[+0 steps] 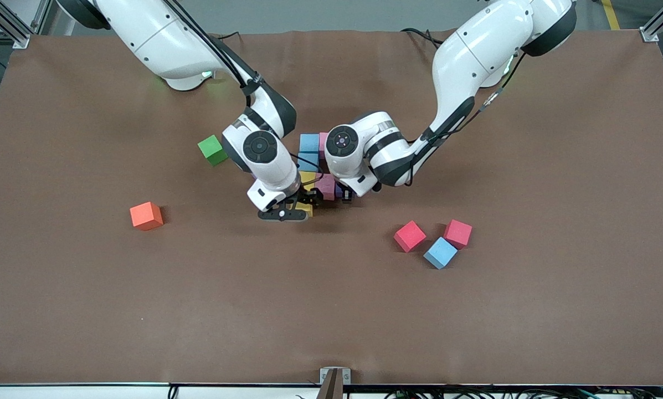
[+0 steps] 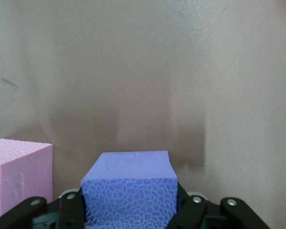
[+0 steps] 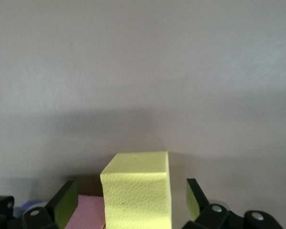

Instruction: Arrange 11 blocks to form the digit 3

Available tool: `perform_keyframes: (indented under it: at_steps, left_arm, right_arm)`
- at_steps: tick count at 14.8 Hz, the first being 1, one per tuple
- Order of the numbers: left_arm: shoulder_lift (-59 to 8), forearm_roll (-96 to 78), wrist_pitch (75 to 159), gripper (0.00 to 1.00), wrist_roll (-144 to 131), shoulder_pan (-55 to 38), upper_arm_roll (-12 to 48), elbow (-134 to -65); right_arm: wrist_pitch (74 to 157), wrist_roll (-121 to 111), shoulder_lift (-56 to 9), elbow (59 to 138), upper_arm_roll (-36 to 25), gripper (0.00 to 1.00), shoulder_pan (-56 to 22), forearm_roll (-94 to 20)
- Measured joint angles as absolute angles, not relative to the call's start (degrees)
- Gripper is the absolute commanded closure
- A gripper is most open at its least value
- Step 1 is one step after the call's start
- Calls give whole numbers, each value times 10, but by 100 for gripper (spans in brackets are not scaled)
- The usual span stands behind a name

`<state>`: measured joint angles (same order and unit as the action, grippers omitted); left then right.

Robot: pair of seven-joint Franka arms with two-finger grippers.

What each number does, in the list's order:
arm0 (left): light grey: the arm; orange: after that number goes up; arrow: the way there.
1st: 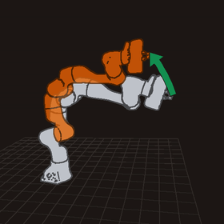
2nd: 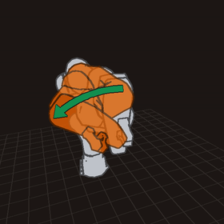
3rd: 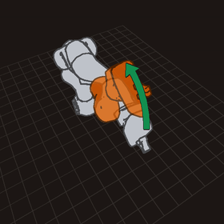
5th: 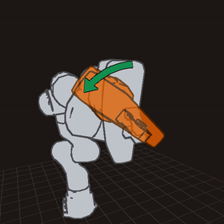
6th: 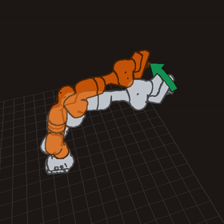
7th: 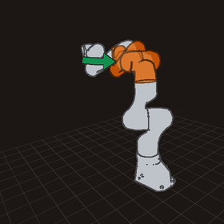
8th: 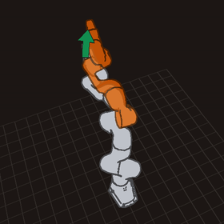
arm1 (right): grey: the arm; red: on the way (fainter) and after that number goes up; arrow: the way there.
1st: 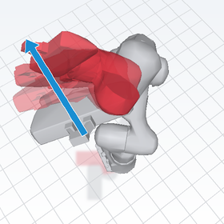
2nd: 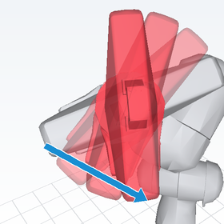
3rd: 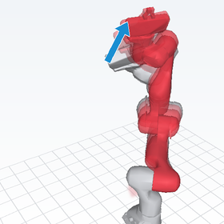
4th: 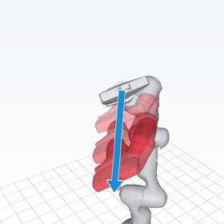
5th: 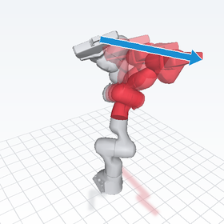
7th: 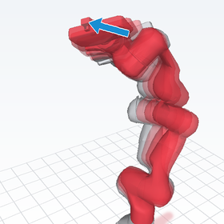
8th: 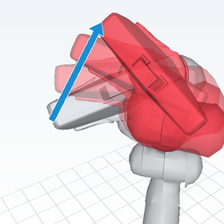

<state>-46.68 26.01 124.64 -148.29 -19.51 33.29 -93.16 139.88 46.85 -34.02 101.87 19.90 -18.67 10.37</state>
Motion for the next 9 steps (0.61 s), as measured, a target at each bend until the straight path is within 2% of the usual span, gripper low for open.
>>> perform_keyframes:
  at_steps: [3, 4, 5, 6, 7, 9]
  left_arm:
    - [-466, 262, 1246, 68, -1478, -196, 333, -932]
    - [-466, 264, 1246, 59, -1478, -196, 333, -933]
    - [-466, 266, 1246, 39, -1478, -197, 333, -933]
    - [-466, 267, 1246, 5, -1478, -197, 333, -933]
    - [-466, 268, 1246, 0, -1478, -197, 333, -934]
    - [-466, 268, 1247, 0, -1477, -197, 332, -938]
  right_arm:
    - [1383, 469, -316, 1027, 196, 0, -164, 104]
    - [1380, 469, -307, 1037, 195, 0, -150, 104]
    - [1380, 468, -298, 1052, 195, 0, -131, 104]
    - [1381, 467, -288, 1068, 195, 0, -116, 104]
    - [1381, 467, -279, 1087, 195, 0, -105, 104]
    - [1394, 481, -262, 1130, 195, 0, -97, 103]
